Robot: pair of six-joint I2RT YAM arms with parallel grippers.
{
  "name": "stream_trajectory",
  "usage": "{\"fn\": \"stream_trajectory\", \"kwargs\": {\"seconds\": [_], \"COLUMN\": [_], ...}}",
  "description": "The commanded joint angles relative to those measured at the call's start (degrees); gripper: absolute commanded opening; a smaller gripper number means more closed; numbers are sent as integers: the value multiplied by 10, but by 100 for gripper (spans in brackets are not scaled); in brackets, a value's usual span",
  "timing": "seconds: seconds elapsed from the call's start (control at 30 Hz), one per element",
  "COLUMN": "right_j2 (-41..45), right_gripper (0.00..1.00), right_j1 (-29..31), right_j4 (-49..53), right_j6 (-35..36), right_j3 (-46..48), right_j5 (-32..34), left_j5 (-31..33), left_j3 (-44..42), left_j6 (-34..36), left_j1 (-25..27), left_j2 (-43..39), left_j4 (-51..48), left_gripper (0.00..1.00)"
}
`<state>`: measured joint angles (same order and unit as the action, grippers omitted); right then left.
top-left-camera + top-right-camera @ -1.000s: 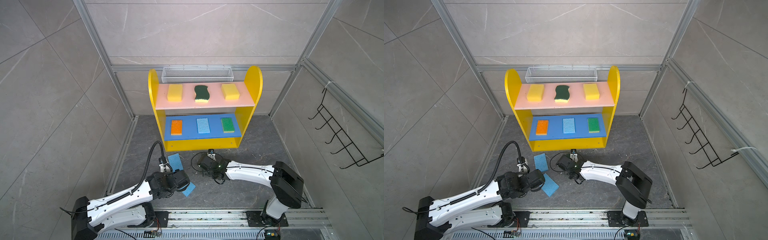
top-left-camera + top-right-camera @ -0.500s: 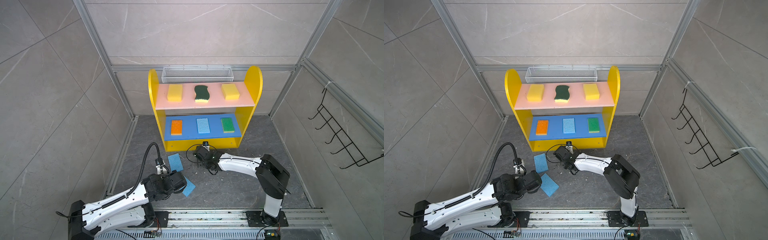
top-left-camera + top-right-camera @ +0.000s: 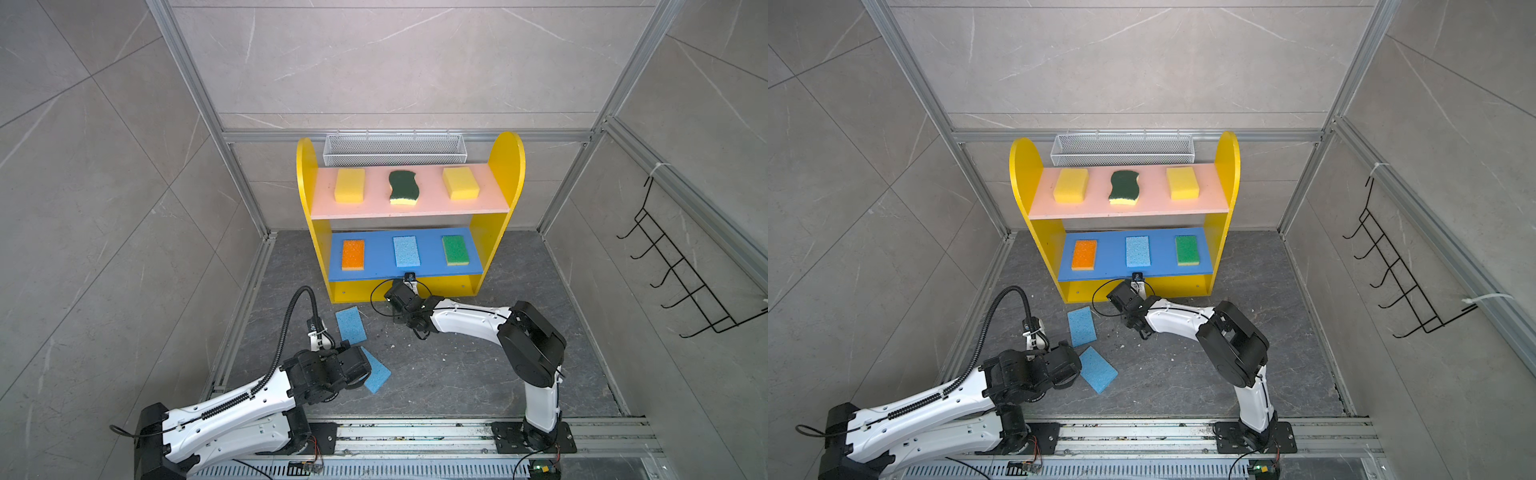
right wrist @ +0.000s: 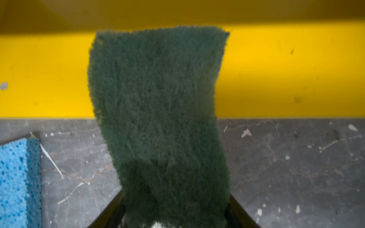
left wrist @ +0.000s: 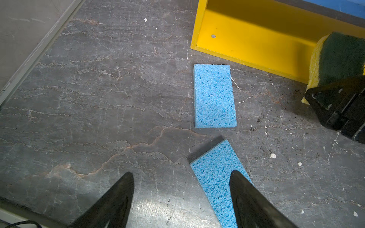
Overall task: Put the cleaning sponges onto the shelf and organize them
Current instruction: 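Carry the green-yellow sponge with the right gripper toward the shelf's lower front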
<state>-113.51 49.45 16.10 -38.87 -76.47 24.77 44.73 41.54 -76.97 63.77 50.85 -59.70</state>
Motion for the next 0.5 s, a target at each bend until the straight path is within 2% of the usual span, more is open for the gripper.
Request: {"fn": "stream_trajectory", "kwargs": {"seconds": [0.0, 0.47], "right_j2": [-25, -52], "right_gripper": [63, 63], "right_j1": [-8, -22], "right_j4": [-14, -37], "right_j6": [10, 21], "right_j3": [-24, -45], "right_j5": [17, 20], "left_j5": [28, 39], "left_j3": [-4, -5], "left_j6": [-15, -15], "left_j1": [4, 4], "left_j2": [-6, 3], "left_j4": [-15, -12], "left_gripper": [78, 78]}}
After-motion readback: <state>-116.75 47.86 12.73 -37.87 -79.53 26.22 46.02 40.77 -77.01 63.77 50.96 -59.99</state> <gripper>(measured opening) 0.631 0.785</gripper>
